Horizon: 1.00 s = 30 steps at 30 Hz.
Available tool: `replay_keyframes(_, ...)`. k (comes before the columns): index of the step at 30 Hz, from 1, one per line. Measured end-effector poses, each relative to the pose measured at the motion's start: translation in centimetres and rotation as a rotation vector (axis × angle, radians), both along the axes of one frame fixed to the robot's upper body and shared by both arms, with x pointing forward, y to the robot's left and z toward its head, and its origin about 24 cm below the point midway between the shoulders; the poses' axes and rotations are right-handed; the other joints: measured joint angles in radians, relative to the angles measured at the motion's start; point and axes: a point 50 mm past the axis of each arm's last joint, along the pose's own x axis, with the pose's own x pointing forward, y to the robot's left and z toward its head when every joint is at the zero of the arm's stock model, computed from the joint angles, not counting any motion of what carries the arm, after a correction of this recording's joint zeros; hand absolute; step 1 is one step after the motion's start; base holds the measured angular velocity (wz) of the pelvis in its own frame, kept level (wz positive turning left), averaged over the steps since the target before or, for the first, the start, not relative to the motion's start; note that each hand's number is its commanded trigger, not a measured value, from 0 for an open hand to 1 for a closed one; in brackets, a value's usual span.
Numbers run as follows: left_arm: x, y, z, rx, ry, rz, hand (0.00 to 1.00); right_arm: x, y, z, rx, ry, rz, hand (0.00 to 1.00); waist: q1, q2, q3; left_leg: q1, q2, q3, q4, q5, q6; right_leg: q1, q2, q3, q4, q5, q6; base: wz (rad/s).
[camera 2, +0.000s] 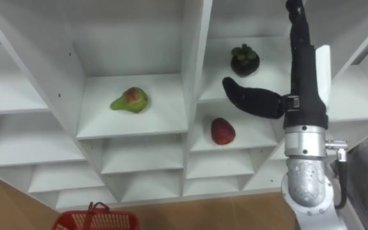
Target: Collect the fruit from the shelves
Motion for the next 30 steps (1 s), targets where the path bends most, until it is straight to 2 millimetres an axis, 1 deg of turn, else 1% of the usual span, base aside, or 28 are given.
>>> replay_keyframes(8,0.0,-0.1,0.0,-0.005,0.002,-0.011,1.00,0.0,0.0,0.1,-0.016,0.010,0.028,0.00,0.000,0.002,0.0014,0.004,0.003,-0.012,0.000,0.000,0.000,0.010,-0.001,-0.032,0.000,0.001,-0.002,0.04)
replay_keyframes(14,0.0,-0.1,0.0,-0.007,0.001,-0.010,1.00,0.1,0.1,-0.1,-0.028,0.031,0.051,0.00,0.002,0.007,0.0053,0.004,0.003,-0.016,0.008,0.000,0.000,0.017,-0.002,-0.037,-0.002,0.002,-0.003,0.01)
replay_keyframes(21,0.0,-0.1,0.0,-0.008,-0.002,-0.007,1.00,0.1,-0.1,-0.1,-0.027,0.031,0.043,0.00,0.006,0.008,0.0061,0.003,0.003,-0.016,0.011,0.000,-0.001,0.022,-0.001,-0.037,-0.011,0.005,-0.006,0.00)
replay_keyframes(24,0.0,-0.1,0.0,-0.008,-0.003,-0.007,1.00,0.3,-0.3,-0.5,-0.029,0.047,0.031,0.00,0.006,0.008,0.0057,0.004,0.003,-0.016,0.012,0.001,-0.001,0.025,-0.001,-0.037,-0.013,0.005,-0.006,0.00)
replay_keyframes(26,0.0,-0.1,0.0,-0.007,-0.003,-0.006,1.00,0.7,-0.9,-1.1,-0.028,0.076,0.007,0.00,0.005,0.007,0.0054,0.005,0.003,-0.017,0.012,0.001,-0.001,0.025,-0.001,-0.038,-0.012,0.005,-0.006,0.00)
replay_keyframes(30,0.1,-0.1,0.0,-0.006,-0.005,-0.004,1.00,1.0,-1.5,-1.9,0.000,0.114,-0.014,0.00,0.005,0.007,0.0054,0.004,0.004,-0.018,0.011,0.001,-0.001,0.025,-0.001,-0.040,-0.012,0.005,-0.006,0.00)
